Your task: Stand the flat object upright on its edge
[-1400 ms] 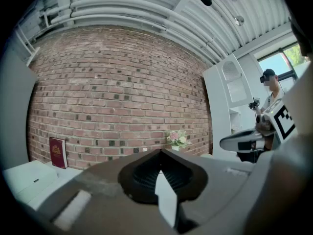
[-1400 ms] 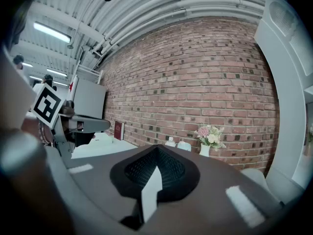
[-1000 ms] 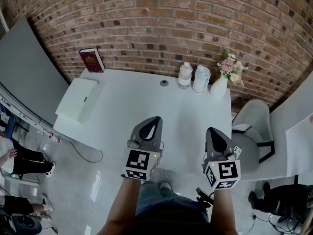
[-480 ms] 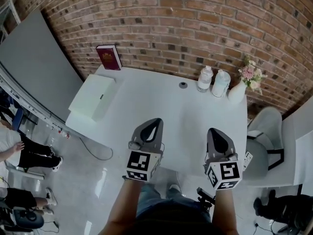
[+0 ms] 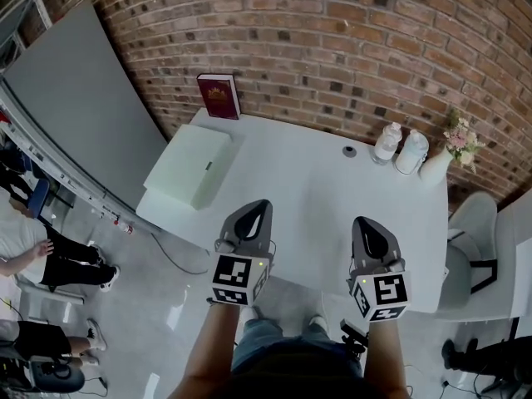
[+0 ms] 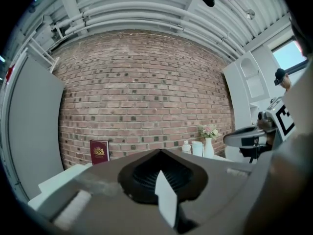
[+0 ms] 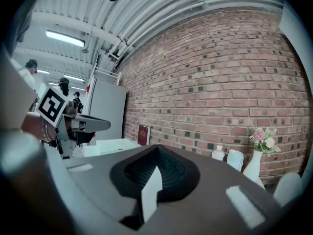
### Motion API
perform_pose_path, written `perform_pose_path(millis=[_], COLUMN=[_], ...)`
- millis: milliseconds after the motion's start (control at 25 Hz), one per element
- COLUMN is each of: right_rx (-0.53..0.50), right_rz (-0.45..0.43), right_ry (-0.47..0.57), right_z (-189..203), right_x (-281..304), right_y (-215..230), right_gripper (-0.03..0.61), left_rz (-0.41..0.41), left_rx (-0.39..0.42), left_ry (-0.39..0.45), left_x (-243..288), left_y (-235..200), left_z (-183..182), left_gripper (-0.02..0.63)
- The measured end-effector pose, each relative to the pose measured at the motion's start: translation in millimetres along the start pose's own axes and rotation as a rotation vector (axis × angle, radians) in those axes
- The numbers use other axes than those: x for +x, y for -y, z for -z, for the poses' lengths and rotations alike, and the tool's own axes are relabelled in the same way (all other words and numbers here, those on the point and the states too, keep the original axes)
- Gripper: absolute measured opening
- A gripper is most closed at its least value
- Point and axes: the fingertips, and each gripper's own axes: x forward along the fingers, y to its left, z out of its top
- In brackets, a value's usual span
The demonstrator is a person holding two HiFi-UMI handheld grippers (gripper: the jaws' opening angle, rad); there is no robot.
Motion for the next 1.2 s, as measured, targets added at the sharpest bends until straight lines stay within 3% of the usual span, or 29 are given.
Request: perform_pose_path(millis=[680,1200], right_rx=[0.001,-0.013], right_rz=[0.085,0.053], right_ry=[0.017,0.020], right_z=[-27,-43], right_x=[61,96], right_y=[-137,-170], right_gripper=[-0.003,-0.002], left_rz=[0.039,0.021], left_rx=[-0.003,-0.021], left_ry=[0.003,0.014], left_x=[-60,-61], left_y=[-154,-193], left_z=[18,16], left_gripper=[-0.002,-0.002])
